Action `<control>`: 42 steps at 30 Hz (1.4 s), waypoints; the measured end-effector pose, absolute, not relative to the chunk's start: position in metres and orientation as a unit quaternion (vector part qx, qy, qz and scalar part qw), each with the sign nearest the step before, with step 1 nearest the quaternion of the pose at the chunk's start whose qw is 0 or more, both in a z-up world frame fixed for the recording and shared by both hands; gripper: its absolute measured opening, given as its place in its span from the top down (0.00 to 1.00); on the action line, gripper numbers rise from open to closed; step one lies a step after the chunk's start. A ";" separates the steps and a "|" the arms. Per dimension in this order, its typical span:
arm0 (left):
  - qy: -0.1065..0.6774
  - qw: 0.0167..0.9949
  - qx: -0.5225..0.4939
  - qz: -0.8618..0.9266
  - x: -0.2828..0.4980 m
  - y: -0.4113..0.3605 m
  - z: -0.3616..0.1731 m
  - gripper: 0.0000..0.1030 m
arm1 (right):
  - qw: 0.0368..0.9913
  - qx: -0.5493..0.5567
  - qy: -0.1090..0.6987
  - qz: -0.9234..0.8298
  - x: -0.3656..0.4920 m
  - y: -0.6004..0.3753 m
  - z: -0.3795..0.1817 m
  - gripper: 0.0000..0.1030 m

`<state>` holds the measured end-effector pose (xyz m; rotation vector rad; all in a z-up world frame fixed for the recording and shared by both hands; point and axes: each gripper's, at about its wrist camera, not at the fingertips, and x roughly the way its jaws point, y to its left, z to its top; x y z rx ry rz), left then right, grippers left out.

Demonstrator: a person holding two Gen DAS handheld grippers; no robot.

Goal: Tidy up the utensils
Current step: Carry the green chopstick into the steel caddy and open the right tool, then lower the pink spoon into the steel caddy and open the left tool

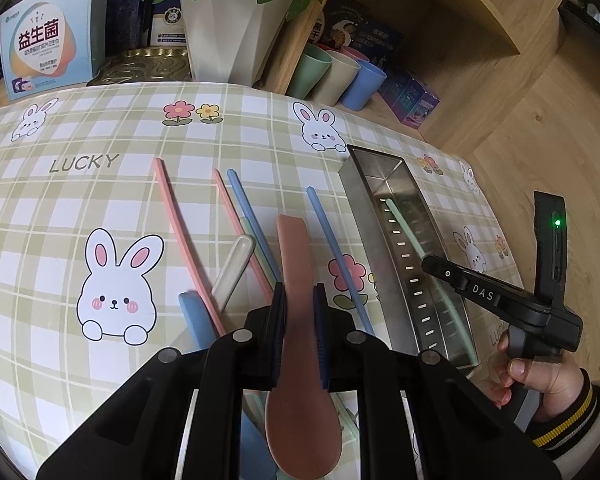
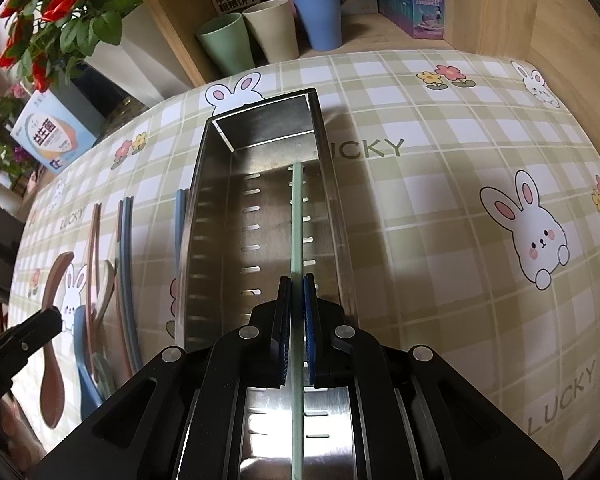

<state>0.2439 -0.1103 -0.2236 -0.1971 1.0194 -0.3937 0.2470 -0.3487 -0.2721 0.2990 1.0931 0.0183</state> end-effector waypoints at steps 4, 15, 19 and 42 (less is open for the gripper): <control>0.483 0.851 -0.094 -0.184 0.241 -0.108 -0.222 0.87 | 0.846 0.134 0.517 0.009 0.244 -0.347 -0.267 0.93; 0.476 0.855 -0.096 -0.182 0.232 -0.109 -0.211 0.87 | 0.860 0.107 0.499 -0.012 0.224 -0.351 -0.240 0.92; 0.475 0.855 -0.096 -0.184 0.229 -0.112 -0.209 0.87 | 0.862 0.106 0.495 -0.017 0.215 -0.358 -0.235 0.82; 0.503 0.832 -0.080 -0.222 0.225 -0.190 -0.207 0.87 | 0.873 0.126 0.471 -0.027 0.186 -0.414 -0.234 0.14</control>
